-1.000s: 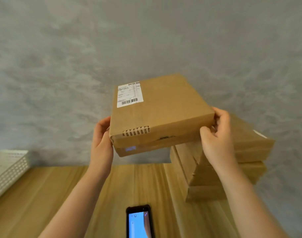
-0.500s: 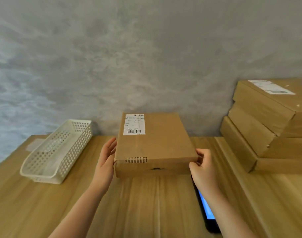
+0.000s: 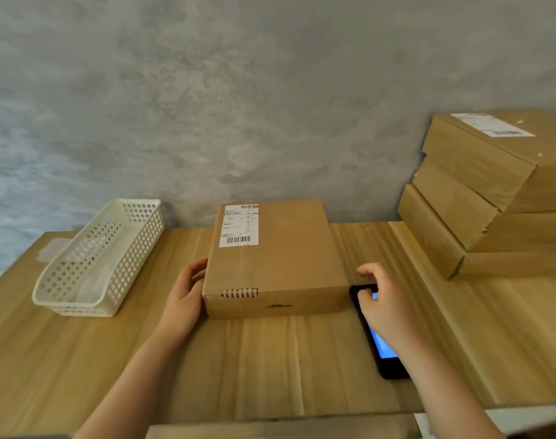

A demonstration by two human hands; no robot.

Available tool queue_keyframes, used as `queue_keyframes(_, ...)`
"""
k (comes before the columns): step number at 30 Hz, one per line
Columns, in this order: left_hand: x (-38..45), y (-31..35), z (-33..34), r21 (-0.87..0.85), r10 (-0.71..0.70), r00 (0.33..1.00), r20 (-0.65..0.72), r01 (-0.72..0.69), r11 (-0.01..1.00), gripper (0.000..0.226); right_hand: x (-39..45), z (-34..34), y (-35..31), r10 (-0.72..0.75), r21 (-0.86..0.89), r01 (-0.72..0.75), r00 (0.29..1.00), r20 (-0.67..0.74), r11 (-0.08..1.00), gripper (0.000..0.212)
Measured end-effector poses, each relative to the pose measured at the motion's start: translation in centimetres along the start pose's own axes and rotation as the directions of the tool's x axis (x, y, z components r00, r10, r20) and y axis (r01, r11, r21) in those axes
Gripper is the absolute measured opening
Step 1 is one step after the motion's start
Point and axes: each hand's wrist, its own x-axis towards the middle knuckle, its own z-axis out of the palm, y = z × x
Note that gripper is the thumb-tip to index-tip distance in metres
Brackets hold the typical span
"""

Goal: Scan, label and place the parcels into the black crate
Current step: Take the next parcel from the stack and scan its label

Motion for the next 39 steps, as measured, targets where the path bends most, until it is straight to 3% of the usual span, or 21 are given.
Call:
queue_keyframes(4,0.4,-1.0,-0.1,0.123,0.034,0.999,-0.032,-0.030,0.992,0.030,-0.3,-2.2,2.5,0.079,-0.243,-0.097,0.993,-0.086,0.965,0.034)
queue_keyframes(8,0.3,-1.4,0.2,0.170,0.062,0.997,-0.052,-0.052,0.984,0.027,-1.6,-2.7,3.8,0.261,-0.479,-0.219,0.965,0.023,0.850,0.080)
queue_keyframes(13,0.2,-1.6,0.2,0.195,0.062,0.996,-0.068,-0.048,0.980,0.028,-3.0,-2.5,3.4,0.295,-0.594,-0.170,0.948,0.120,0.787,0.105)
queue_keyframes(19,0.0,-1.5,0.3,0.208,0.079,0.995,-0.056,-0.066,0.976,0.027,-3.4,-1.9,3.1,0.281,-0.544,-0.224,0.959,0.024,0.809,0.094)
queue_keyframes(27,-0.3,-1.1,0.2,0.211,0.082,0.996,-0.041,-0.072,0.975,0.029,-1.4,-3.5,2.5,0.270,-0.533,-0.220,0.963,0.017,0.817,0.079)
queue_keyframes(34,-0.2,-1.4,0.0,0.218,0.085,0.996,-0.019,-0.079,0.973,0.026,1.6,-6.5,-4.6,0.090,-0.565,-0.043,0.994,0.057,0.824,0.062)
queue_keyframes(39,-0.3,-1.3,-0.1,0.240,0.095,0.995,0.001,-0.092,0.966,0.026,1.4,-5.4,-10.4,0.014,-0.487,0.085,0.981,0.195,0.869,0.049)
